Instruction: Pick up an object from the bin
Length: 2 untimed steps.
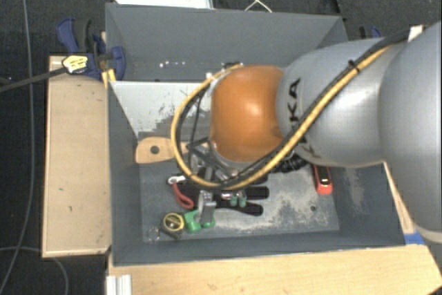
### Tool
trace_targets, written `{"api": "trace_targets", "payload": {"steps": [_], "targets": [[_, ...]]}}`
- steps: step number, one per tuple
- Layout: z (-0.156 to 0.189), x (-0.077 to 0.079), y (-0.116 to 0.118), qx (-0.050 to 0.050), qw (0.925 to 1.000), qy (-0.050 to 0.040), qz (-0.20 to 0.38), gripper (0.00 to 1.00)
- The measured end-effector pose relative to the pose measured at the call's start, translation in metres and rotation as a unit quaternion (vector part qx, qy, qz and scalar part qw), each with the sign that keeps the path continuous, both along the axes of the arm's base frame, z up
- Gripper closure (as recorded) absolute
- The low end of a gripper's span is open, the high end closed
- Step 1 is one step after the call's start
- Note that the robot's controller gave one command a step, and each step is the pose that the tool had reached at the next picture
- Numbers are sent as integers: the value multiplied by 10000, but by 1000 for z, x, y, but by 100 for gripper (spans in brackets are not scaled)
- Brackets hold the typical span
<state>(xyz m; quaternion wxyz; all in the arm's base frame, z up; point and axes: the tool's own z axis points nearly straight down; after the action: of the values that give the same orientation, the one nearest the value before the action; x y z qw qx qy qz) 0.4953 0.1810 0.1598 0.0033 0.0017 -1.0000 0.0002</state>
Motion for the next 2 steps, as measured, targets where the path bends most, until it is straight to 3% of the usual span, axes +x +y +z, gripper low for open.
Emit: {"api": "trace_targets", "payload": {"steps": [1, 2], "targets": [[4, 2, -1, 9, 10000, -40, -33, 0], [-87, 50, -60, 17, 9988, -45, -492, 0]]}}
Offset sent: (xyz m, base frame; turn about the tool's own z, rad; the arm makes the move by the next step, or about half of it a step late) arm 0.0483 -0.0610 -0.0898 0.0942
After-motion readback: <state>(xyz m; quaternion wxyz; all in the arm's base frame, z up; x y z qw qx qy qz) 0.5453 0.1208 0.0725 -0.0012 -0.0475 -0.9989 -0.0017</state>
